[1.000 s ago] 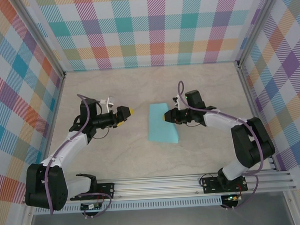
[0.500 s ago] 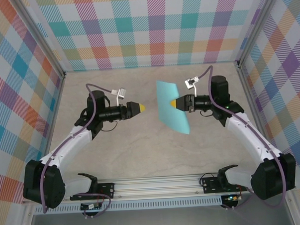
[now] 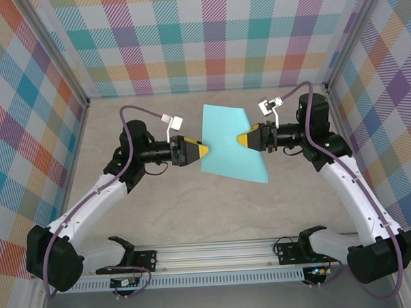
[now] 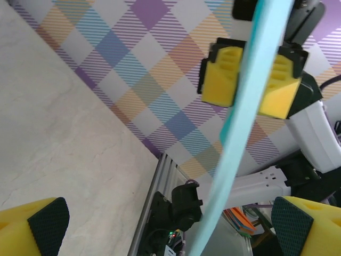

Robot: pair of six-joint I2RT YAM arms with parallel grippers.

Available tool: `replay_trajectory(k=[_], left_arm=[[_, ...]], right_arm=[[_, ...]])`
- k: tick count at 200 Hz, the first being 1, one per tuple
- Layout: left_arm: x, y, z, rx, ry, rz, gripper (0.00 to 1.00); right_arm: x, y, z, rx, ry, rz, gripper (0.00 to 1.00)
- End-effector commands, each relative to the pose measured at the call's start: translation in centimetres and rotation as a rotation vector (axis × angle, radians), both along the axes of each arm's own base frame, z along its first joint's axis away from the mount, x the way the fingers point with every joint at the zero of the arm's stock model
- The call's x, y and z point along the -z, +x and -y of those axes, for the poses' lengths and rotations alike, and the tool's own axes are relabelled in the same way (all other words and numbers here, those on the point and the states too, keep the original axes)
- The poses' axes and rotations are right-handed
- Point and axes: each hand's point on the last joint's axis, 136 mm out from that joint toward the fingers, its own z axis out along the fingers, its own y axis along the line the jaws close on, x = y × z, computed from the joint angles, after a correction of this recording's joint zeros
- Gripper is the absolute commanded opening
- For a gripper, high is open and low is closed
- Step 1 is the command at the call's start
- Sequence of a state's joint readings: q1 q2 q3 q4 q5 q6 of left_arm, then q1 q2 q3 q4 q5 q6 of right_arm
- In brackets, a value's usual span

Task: Fold a paper plane with a square sheet of paper (fold left side to right side)
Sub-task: Place a square sheet of paper at the center of the table.

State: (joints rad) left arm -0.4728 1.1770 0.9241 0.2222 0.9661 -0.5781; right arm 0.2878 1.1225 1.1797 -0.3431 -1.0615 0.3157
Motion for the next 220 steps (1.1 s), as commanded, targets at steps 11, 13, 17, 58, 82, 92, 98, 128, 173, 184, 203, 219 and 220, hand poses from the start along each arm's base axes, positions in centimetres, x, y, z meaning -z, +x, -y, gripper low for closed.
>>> replay_trajectory(k=[11,13,17,58,82,92,98,128,173,184,203,219,220], left_arm=[[-3.0,-1.4,0.6,0.052,-0.043,0.117,1.0],[-3.1,-1.4,0.6,0.054,-0.044,0.118,1.0],[-3.1,-1.4,0.7,0.058,-0.044,0.118,1.0],[-3.0,-1.5,1.7,0.08,-0.027,0.125,0.99],[-2.8,-1.6,2.1,0.095,-0.02,0.12,0.98],[-2.8,-1.6,2.2,0.098,-0.018,0.119,0.97],[-2.7,-1.7,2.3,0.103,-0.017,0.118,0.95],[-2.6,-1.9,2.5,0.112,-0.012,0.126,0.81],[-2.1,-2.0,2.7,0.113,0.008,0.121,0.41],[-1.9,-1.9,2.7,0.109,0.015,0.118,0.34],[-1.3,-1.6,2.6,0.094,0.031,0.108,0.2],[-0.5,-1.4,2.7,0.08,0.049,0.088,0.08],[-0.5,-1.3,2.7,0.08,0.05,0.088,0.08]], right_arm=[[-1.2,-1.1,0.0,-0.051,0.023,0.035,0.27],[-1.2,-1.1,0.0,-0.052,0.023,0.033,0.27],[-1.2,-1.1,0.0,-0.053,0.023,0.032,0.27],[-1.1,-1.3,0.0,-0.058,0.027,0.031,0.27],[-1.1,-1.3,0.0,-0.06,0.028,0.027,0.27],[-1.0,-1.3,0.0,-0.059,0.028,0.022,0.27],[-1.0,-1.3,0.0,-0.059,0.028,0.024,0.27],[-0.6,-1.2,0.1,-0.043,0.016,0.024,0.27],[0.3,-0.3,0.2,0.003,-0.024,0.008,0.27],[0.6,-0.1,0.3,0.018,-0.036,0.009,0.28],[1.3,0.4,0.5,0.048,-0.06,0.001,0.29],[1.9,0.8,0.6,0.075,-0.085,-0.008,0.31],[2.0,0.8,0.6,0.076,-0.087,-0.01,0.31]])
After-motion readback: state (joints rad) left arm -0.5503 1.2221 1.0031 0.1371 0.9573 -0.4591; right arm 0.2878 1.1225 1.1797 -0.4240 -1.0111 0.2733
